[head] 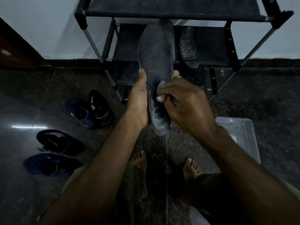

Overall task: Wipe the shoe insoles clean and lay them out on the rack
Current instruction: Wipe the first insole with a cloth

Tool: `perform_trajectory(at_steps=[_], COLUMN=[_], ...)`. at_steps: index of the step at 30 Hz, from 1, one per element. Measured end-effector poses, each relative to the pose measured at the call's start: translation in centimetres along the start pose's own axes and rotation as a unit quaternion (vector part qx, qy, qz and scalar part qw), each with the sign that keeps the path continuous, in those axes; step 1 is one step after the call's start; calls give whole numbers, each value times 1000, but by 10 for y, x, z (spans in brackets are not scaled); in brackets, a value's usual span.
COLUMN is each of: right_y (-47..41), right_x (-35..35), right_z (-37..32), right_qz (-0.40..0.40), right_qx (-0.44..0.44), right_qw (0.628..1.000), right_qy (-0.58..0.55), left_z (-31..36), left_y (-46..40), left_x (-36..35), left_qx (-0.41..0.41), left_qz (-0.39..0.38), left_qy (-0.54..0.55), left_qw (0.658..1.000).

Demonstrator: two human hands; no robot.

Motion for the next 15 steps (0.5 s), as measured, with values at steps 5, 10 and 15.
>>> perform_trajectory(at_steps=[5,10,15], right_y=[0,3,-2], right_x=[-1,-10,6], right_z=[1,-8,6], right_qz=[40,-32,47], right_qx=[-35,19,-41], right_qw=[998,999,998], right_qy=[-29,-16,-12], left_z=[-4,0,-3], left_y=[2,-1,2], left_x=[-4,4,-4], left_qx=[14,-15,17], left_qz=[-6,15,-8], left_qy=[19,-15,24], left_qw=[1000,1000,1000])
Point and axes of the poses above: each hand's wrist, its own y-axis away from the middle knuckle, its own x-axis out of the back of the hand, z = x × y, the point moved 4 cm from there along -y, towards the middle knuckle, and after that the axes turned 11 degrees about -x, right-handed, at the moved point
